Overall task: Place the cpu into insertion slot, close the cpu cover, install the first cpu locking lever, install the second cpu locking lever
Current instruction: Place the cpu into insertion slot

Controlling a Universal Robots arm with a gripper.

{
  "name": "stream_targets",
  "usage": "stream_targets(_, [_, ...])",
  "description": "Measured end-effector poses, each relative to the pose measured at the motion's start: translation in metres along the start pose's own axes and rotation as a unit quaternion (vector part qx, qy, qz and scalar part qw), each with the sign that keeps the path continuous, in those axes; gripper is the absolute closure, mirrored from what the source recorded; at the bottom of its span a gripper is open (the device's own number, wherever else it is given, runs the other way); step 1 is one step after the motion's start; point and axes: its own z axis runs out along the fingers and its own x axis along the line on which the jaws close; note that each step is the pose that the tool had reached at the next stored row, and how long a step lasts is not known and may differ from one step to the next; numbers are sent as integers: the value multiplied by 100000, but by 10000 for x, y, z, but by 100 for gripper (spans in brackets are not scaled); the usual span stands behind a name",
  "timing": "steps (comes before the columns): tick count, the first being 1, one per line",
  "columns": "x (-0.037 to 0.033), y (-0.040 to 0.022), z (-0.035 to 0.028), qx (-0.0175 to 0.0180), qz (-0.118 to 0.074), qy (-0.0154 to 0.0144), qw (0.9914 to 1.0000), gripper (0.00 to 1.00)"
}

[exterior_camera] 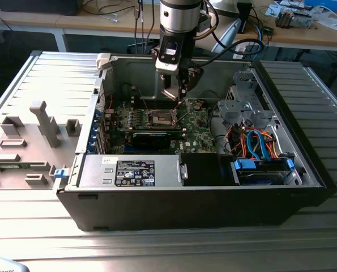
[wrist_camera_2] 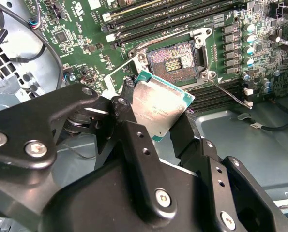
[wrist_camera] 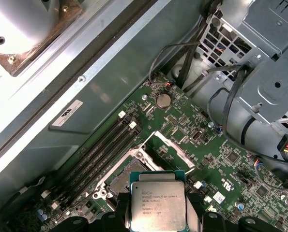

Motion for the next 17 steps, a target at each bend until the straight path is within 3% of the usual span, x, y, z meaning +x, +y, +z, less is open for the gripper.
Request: stream_targets(17, [0,0,0,-28,1617,-125,99987,45])
